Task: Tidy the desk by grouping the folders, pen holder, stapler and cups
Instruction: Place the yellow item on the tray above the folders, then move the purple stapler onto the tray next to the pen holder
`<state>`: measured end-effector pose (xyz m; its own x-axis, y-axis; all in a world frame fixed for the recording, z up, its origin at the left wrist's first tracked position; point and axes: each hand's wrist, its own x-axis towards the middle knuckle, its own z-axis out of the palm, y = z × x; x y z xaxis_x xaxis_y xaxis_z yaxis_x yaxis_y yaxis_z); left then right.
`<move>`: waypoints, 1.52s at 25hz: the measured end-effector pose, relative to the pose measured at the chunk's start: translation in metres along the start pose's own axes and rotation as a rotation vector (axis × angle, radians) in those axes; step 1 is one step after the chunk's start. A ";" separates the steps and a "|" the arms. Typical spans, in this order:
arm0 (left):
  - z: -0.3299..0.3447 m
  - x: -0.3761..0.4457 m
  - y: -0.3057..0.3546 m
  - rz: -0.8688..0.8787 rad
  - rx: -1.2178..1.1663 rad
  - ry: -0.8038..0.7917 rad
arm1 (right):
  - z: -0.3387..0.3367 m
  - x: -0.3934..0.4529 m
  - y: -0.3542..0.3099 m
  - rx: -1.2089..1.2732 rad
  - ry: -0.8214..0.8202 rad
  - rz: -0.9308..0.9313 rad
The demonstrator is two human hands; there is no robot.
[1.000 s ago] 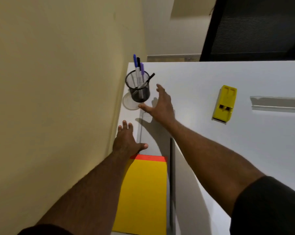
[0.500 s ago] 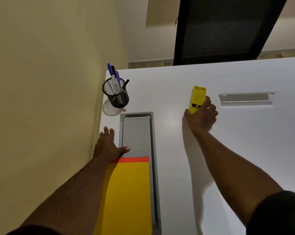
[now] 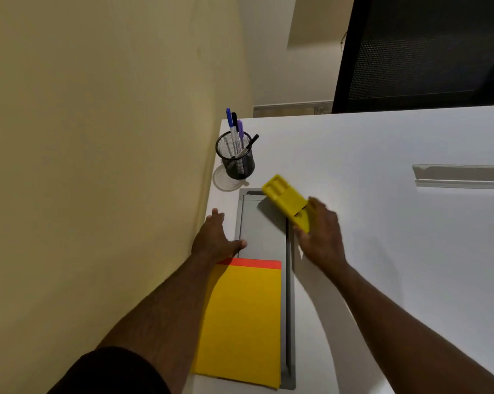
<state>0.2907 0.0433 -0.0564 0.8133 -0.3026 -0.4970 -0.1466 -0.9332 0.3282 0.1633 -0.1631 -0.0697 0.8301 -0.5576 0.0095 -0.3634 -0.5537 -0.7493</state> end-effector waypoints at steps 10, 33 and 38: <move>-0.001 -0.040 -0.020 -0.257 -0.039 0.036 | 0.052 0.001 -0.034 -0.079 -0.493 -0.229; 0.135 -0.095 0.126 0.621 0.484 -0.184 | -0.185 -0.104 0.184 -0.447 0.286 0.378; 0.142 -0.090 0.127 0.583 0.487 -0.238 | -0.283 -0.090 0.242 -0.709 0.337 0.517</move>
<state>0.1187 -0.0752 -0.0844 0.3958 -0.7504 -0.5294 -0.7861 -0.5749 0.2271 -0.1188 -0.4220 -0.0646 0.3679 -0.9278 0.0627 -0.9176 -0.3731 -0.1369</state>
